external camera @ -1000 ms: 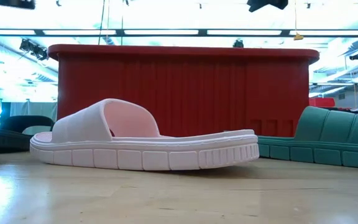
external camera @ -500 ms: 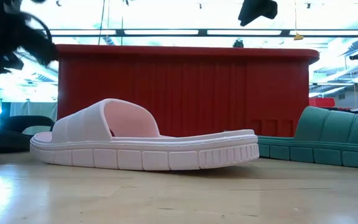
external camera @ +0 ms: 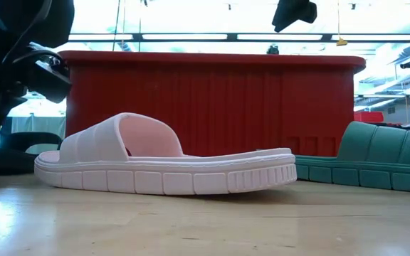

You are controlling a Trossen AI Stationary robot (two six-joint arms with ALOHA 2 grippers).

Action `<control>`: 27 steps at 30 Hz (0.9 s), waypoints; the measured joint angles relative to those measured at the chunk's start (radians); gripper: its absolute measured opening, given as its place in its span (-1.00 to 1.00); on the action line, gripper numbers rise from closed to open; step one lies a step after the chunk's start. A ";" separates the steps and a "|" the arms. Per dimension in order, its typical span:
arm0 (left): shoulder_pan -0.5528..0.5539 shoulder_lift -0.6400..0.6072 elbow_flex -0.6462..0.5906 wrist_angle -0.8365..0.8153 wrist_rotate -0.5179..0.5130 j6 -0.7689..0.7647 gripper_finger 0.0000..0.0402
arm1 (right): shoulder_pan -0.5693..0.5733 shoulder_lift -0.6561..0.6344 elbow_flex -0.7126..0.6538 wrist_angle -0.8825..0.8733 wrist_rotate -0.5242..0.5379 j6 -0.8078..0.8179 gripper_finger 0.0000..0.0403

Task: Pick and place slides into bin
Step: Put the black slide into the container

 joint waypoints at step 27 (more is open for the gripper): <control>-0.002 -0.001 0.135 0.036 0.129 -0.052 -0.99 | 0.000 -0.001 0.000 0.000 0.000 -0.001 -0.41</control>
